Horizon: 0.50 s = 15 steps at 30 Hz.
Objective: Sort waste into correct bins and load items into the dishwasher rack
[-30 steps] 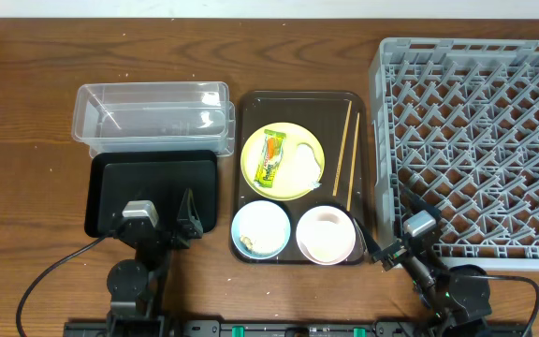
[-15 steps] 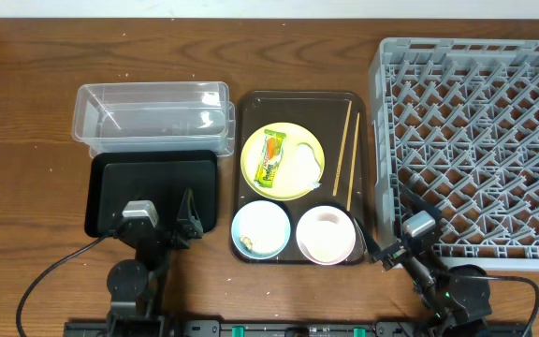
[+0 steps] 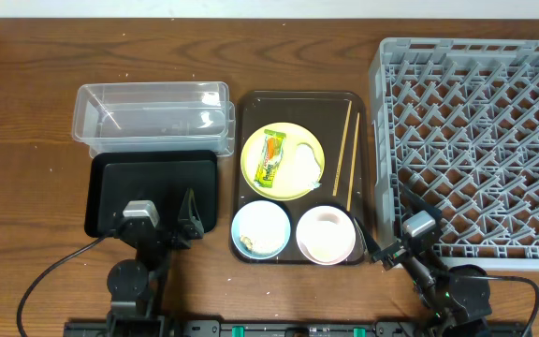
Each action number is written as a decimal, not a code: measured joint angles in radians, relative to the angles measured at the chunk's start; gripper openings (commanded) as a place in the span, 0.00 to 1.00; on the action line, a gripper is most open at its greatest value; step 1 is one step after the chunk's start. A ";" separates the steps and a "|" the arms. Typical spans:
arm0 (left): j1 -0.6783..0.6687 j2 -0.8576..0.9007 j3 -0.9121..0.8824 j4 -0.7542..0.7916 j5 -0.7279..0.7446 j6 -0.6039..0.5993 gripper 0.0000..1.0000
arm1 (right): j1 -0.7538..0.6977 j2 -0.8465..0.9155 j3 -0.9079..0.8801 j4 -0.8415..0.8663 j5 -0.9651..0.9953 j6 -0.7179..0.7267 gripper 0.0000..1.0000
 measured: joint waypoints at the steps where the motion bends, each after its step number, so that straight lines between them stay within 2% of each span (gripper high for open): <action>1: 0.000 0.001 0.000 0.002 0.012 -0.018 0.98 | 0.000 0.000 0.000 0.000 0.000 -0.002 0.99; 6: 0.000 0.002 0.001 0.024 0.146 -0.073 0.98 | 0.000 0.000 0.000 0.000 0.000 -0.003 0.99; 9: 0.000 0.011 0.035 -0.019 0.237 -0.090 0.99 | 0.000 0.000 0.000 0.000 0.000 -0.006 0.99; 13: 0.000 0.098 0.201 -0.156 0.293 -0.095 0.99 | 0.000 0.000 0.000 0.000 0.000 -0.006 0.99; 15: 0.000 0.199 0.341 -0.246 0.308 -0.095 0.99 | 0.000 0.000 0.000 0.000 0.000 -0.006 0.99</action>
